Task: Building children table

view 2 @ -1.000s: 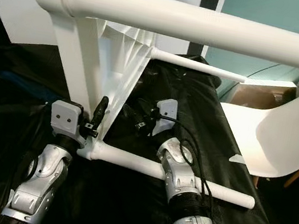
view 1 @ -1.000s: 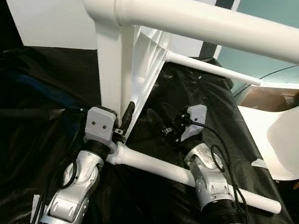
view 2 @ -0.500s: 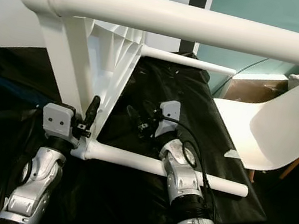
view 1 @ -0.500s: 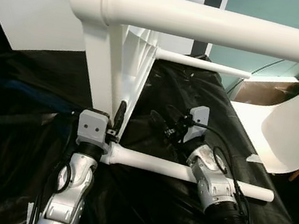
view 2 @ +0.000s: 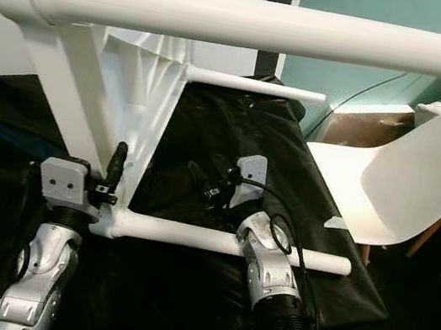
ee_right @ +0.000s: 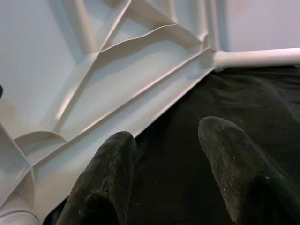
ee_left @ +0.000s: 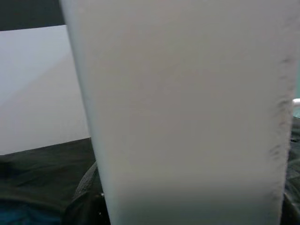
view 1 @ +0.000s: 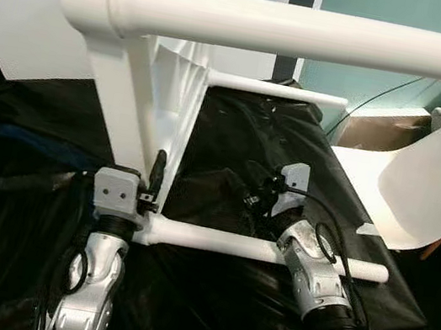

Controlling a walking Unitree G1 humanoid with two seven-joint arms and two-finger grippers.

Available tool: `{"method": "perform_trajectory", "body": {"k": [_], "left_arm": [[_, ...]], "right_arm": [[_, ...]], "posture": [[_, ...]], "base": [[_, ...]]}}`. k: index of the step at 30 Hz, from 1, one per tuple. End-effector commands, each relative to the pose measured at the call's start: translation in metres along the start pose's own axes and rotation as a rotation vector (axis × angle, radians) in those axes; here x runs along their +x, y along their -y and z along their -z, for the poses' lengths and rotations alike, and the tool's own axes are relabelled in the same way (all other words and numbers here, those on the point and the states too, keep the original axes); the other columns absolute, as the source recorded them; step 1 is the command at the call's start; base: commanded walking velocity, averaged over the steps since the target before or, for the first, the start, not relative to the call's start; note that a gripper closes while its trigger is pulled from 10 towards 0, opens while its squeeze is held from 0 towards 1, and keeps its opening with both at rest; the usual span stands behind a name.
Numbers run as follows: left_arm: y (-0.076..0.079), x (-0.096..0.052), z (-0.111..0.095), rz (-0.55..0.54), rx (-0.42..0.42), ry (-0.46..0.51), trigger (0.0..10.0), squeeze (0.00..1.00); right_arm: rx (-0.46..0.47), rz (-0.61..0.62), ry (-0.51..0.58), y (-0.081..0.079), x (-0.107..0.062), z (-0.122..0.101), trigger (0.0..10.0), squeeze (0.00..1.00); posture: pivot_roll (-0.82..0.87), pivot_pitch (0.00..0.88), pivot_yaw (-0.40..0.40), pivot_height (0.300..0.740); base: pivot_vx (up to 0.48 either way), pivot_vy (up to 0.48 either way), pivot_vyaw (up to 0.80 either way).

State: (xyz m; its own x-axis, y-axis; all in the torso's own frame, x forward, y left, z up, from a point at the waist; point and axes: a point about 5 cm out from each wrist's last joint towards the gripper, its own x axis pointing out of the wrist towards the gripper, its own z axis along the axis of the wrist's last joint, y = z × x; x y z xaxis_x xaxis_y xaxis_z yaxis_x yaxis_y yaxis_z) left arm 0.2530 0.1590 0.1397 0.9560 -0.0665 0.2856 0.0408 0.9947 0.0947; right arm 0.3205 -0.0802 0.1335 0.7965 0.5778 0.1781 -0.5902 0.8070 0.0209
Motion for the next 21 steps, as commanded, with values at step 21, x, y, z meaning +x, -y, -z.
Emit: {"method": "perform_trajectory", "body": {"k": [21], "left_arm": [[-0.053, -0.070, 0.037, -0.365, 0.079, -0.187, 10.0, 0.00]], "right_arm": [[0.013, -0.003, -0.013, -0.004, 0.000, 0.001, 10.0, 0.00]], "posture": [[0.10, 0.000, 0.015, 0.740]], "base": [[0.000, 0.000, 0.00]]}}
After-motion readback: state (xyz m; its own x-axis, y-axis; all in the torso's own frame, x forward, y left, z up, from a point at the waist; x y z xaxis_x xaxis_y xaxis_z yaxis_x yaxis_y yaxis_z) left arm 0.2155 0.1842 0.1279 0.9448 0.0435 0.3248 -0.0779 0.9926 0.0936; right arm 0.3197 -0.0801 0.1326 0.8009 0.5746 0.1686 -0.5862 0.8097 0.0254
